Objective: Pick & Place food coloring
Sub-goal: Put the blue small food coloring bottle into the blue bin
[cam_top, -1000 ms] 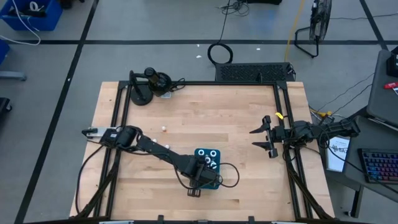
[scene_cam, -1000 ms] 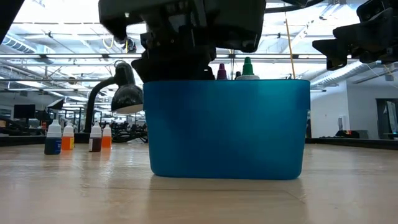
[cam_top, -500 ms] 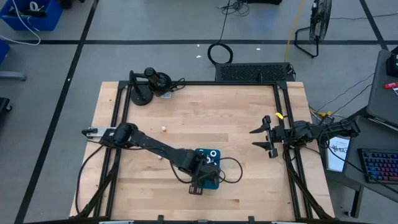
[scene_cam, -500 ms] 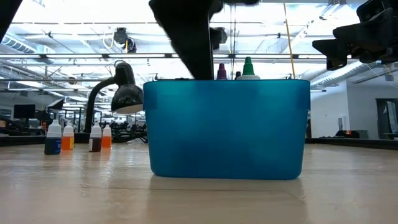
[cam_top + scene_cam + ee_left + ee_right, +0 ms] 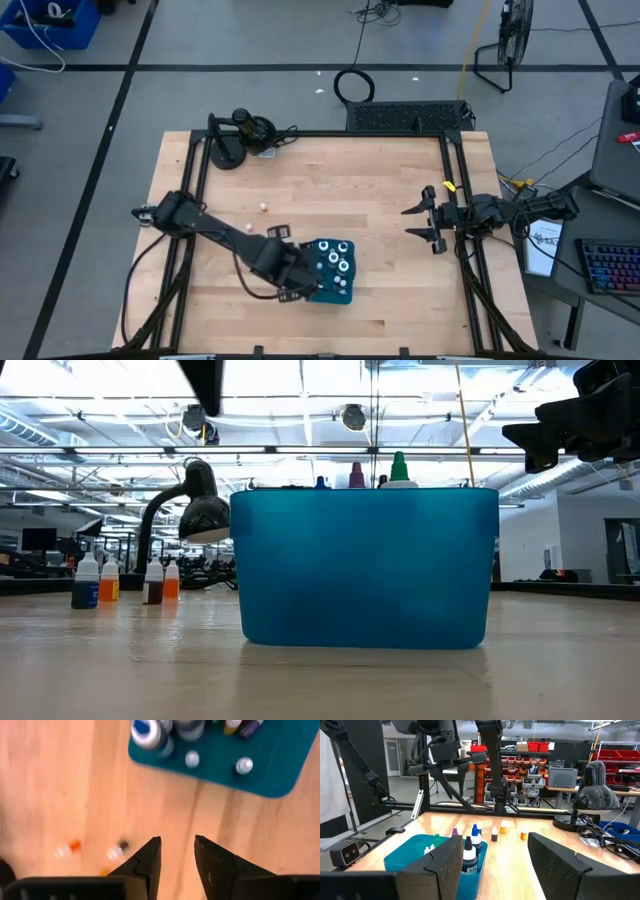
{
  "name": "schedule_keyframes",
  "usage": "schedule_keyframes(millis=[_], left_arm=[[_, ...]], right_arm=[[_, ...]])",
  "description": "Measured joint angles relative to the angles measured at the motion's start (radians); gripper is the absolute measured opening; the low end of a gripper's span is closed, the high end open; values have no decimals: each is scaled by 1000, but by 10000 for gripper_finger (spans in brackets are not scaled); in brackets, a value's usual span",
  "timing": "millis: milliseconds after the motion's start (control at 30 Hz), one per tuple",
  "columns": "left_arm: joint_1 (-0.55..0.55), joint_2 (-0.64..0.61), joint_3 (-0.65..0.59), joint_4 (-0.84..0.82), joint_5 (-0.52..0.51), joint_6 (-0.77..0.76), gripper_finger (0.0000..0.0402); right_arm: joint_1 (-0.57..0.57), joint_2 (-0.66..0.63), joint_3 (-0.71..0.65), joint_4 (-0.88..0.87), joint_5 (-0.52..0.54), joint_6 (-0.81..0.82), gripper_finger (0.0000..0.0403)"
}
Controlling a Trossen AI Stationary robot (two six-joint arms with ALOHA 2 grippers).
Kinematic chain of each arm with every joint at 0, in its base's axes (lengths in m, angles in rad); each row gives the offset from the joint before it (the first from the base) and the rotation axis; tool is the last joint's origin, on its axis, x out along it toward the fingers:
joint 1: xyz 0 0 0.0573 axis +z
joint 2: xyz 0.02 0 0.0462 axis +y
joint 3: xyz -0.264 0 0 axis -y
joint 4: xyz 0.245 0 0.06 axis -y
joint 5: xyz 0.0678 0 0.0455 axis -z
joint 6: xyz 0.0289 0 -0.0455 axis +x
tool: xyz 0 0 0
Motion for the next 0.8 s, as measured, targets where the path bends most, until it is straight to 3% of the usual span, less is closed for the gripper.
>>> schedule_keyframes(millis=[167, 233, 467, 600, 800], left_arm=[[-8, 2, -11, -130, 46, -210, 121], [2, -4, -43, -131, 58, -221, 128], [35, -142, -307, -64, 59, -216, 169], [61, -351, -545, 113, 65, -269, 178], [92, -594, -864, 500, 169, -436, 161]], right_arm=[[0, 0, 0, 0, 0, 0, 212], [0, 0, 0, 0, 0, 0, 212], [0, 0, 0, 0, 0, 0, 212], [0, 0, 0, 1, 0, 0, 212], [0, 0, 0, 1, 0, 0, 212]])
